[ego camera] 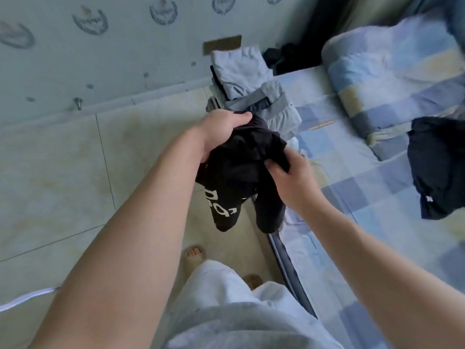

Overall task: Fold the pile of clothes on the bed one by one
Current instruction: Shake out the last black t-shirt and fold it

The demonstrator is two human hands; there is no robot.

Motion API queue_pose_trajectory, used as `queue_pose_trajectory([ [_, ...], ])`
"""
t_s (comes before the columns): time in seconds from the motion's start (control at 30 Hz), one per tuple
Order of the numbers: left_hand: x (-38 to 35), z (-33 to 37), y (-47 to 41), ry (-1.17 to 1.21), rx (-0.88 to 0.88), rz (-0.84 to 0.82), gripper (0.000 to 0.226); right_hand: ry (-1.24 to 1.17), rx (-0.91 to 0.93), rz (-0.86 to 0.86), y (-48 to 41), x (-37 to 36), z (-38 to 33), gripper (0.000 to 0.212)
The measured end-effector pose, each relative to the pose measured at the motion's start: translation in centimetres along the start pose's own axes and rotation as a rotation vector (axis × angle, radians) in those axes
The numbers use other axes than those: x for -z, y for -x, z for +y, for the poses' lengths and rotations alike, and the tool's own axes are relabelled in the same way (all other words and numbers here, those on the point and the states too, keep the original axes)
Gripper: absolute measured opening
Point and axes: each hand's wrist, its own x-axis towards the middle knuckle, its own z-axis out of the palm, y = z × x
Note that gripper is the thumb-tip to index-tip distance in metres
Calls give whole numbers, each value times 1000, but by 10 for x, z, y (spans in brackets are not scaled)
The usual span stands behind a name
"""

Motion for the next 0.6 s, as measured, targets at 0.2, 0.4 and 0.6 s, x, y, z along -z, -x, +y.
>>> queue_pose_trajectory([
  [0.2, -54, 59, 25, 115, -4, -73, 38, 47, 124, 112, 11, 92, -30, 18],
  [0.4, -79, 83, 4, 367, -30, -178, 56, -204, 119, -200, 4, 124, -35, 30],
  [0.6, -68, 94, -61, 538, -59, -202, 52, -411, 70, -176, -48, 141, -30, 41],
])
